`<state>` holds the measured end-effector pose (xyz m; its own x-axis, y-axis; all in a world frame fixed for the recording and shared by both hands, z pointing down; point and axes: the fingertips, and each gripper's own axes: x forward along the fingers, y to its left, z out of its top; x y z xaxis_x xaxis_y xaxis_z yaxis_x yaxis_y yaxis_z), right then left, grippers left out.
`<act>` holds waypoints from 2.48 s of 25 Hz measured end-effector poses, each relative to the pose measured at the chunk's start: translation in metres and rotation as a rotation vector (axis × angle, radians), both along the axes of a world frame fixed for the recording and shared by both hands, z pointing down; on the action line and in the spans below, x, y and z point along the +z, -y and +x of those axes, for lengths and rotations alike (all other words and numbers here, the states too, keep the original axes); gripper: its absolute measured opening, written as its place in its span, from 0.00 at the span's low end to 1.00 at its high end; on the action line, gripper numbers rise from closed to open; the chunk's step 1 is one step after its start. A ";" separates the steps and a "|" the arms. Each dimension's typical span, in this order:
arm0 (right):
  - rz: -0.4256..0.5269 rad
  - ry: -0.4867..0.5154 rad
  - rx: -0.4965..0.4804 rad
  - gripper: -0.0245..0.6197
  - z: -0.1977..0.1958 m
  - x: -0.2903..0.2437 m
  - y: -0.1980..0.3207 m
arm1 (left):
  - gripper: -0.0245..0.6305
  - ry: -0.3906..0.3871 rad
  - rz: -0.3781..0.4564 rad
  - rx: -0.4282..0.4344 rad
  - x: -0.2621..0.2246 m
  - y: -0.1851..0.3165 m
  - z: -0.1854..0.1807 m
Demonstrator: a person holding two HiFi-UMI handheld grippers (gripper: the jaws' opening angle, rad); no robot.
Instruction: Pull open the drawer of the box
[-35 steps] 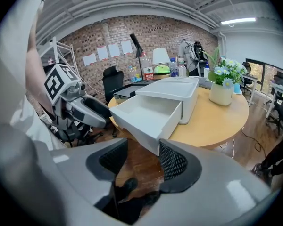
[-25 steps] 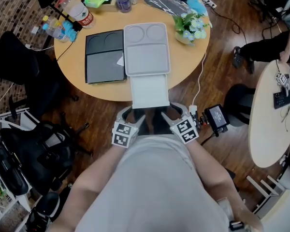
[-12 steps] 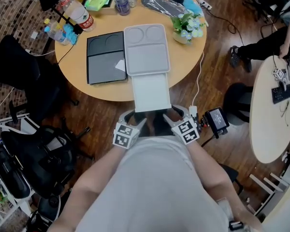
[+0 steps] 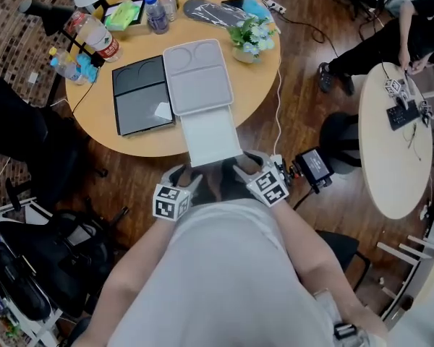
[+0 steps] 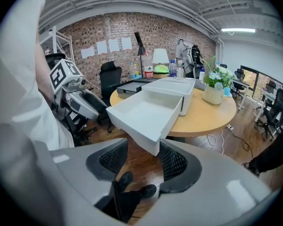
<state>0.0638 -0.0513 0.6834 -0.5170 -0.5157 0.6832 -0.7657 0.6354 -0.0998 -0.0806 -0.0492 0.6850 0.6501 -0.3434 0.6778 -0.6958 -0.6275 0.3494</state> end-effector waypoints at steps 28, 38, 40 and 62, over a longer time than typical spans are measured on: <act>0.283 0.204 -0.061 0.05 0.053 -0.115 -0.044 | 0.17 -0.275 0.257 0.019 -0.111 -0.049 0.083; 0.291 0.276 -0.195 0.05 0.037 -0.135 -0.095 | 0.04 -0.294 0.292 -0.069 -0.119 -0.091 0.090; 0.294 0.290 -0.231 0.05 0.035 -0.138 -0.106 | 0.04 -0.298 0.307 -0.075 -0.121 -0.099 0.095; 0.358 0.353 -0.322 0.05 0.022 -0.185 -0.156 | 0.04 -0.291 0.411 -0.088 -0.148 -0.148 0.113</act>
<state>0.0858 0.1046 0.4986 -0.8499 -0.4615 0.2544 -0.4881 0.8713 -0.0501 0.0321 0.0992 0.5365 0.7488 -0.6053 0.2701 -0.6624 -0.6976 0.2733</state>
